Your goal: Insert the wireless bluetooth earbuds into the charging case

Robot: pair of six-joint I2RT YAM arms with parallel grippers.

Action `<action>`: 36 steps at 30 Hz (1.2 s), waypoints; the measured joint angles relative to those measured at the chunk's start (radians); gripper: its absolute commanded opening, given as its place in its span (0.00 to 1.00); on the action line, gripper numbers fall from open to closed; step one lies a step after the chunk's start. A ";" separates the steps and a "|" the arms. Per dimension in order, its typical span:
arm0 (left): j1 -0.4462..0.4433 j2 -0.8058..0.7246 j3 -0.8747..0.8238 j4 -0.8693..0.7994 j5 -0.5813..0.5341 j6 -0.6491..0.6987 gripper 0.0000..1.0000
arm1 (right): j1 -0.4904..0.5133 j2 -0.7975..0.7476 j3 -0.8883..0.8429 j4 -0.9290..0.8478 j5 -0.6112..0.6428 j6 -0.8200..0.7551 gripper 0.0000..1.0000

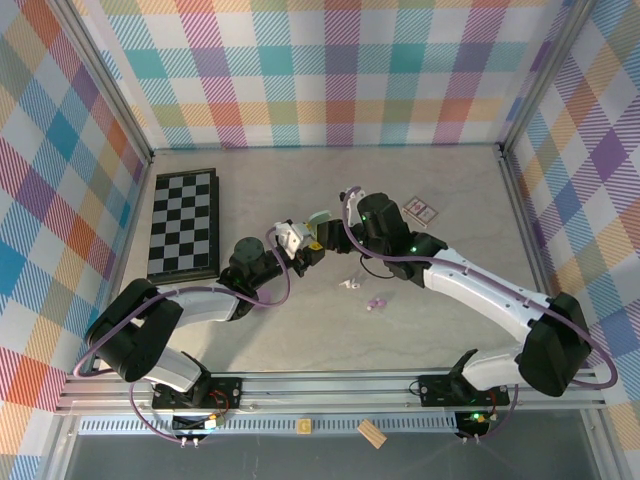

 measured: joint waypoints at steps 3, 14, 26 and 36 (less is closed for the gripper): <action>0.000 -0.011 0.000 -0.002 0.000 0.000 0.37 | 0.000 -0.043 -0.021 -0.003 0.027 -0.007 0.42; 0.000 -0.104 -0.011 -0.027 0.011 0.003 0.37 | -0.193 -0.418 -0.271 -0.112 0.154 0.010 0.44; 0.000 -0.227 -0.011 -0.150 0.081 0.003 0.37 | -0.630 -0.440 -0.432 -0.309 0.021 0.209 0.47; -0.002 -0.249 -0.011 -0.186 0.089 0.004 0.37 | -0.766 -0.291 -0.532 -0.245 -0.163 0.347 0.48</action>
